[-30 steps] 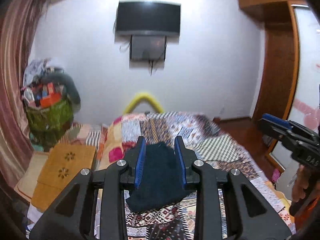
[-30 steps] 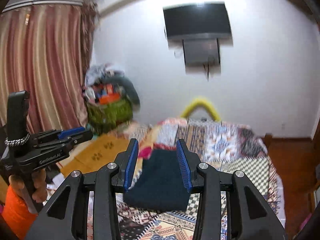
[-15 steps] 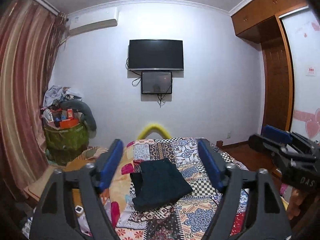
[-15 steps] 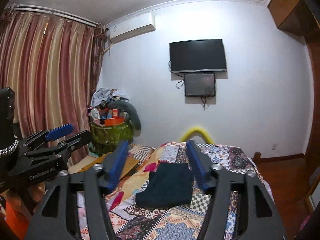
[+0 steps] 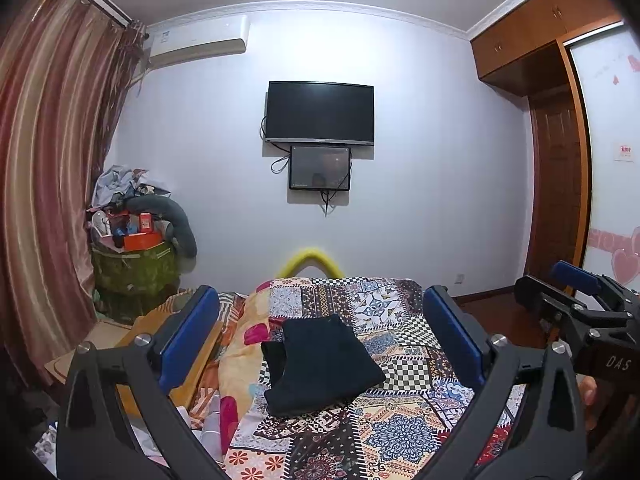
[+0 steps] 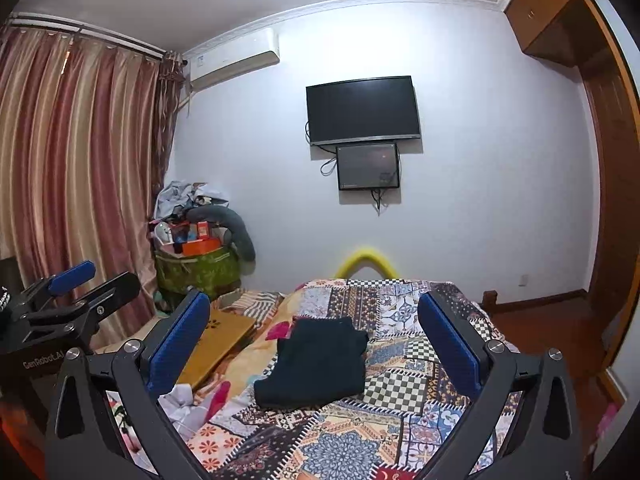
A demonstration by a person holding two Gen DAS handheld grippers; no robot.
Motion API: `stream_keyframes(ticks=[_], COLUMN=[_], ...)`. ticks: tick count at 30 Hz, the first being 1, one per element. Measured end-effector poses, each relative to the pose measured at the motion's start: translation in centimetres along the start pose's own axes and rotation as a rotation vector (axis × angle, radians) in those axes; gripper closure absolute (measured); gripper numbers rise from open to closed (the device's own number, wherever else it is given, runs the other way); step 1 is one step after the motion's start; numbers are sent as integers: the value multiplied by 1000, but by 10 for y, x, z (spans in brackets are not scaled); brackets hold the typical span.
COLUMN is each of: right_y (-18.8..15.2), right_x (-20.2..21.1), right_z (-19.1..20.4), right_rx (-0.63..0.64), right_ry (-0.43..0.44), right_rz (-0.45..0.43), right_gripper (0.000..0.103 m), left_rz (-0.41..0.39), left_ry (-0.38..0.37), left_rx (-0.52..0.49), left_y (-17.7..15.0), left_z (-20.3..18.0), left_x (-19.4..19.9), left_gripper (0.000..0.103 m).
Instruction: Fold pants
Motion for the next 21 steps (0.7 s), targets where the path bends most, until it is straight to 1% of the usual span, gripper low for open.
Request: stream_keyframes(ticks=[21], right_y=[-15], right_x=[1], right_z=[5], right_rx=[18], right_ry=[4], right_rz=[37], right_gripper=[0], left_rz=[26], left_ry=[-9], left_rx=[27], left_y=[-10], left_z=[5], left_x=[-12], left_gripper=[0])
Point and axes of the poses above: each gripper's, at about its wrist camera, not at the fingertips, and x roughly against the way its jaws point, z to its left, y to its top, the point moved 10 cm from there along -x, roughly the way its jaws point, and after that the axes turned 8 degrees about -y, right-handed, at the moved point
